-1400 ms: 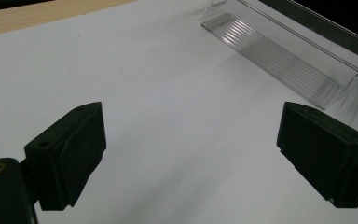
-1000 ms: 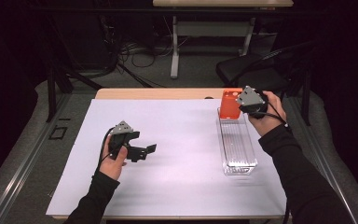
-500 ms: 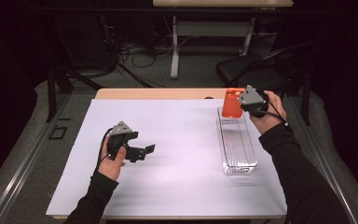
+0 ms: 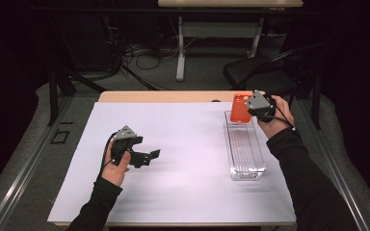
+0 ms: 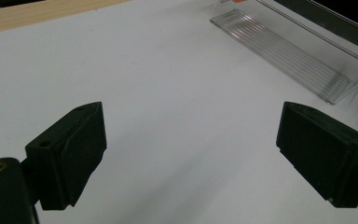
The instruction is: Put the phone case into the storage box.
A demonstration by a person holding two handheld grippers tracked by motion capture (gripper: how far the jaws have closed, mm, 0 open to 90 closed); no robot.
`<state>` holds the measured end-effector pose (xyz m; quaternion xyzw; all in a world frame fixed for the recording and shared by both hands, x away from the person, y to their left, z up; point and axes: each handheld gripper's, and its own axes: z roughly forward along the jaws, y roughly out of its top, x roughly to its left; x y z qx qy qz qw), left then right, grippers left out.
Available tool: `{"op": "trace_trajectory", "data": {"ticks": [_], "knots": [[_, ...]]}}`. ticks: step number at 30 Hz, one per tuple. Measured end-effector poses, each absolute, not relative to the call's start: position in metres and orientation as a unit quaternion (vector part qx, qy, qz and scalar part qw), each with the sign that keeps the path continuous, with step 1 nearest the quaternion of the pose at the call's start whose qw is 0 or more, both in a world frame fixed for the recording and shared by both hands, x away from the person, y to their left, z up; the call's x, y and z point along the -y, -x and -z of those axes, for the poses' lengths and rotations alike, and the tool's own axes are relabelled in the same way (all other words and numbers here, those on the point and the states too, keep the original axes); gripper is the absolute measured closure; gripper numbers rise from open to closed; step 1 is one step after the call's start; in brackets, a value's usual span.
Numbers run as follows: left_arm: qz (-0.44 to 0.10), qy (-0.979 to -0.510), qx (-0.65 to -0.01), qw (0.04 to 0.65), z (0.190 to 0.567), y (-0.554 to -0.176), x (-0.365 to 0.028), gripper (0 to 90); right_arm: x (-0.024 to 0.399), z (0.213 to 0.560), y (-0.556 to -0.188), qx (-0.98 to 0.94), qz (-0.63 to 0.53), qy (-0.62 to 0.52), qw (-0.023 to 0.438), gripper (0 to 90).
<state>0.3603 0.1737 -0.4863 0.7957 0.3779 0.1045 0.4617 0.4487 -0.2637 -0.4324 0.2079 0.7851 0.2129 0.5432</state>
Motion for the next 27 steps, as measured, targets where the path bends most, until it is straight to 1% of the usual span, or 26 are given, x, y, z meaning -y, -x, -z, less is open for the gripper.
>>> {"op": "trace_trajectory", "data": {"ticks": [27], "knots": [[-0.101,-0.798,-0.378,0.459,0.490,-0.360,-0.173,8.7,0.258,0.455,-0.458,-0.786,-0.210,-0.188,0.550,81.8]]}}
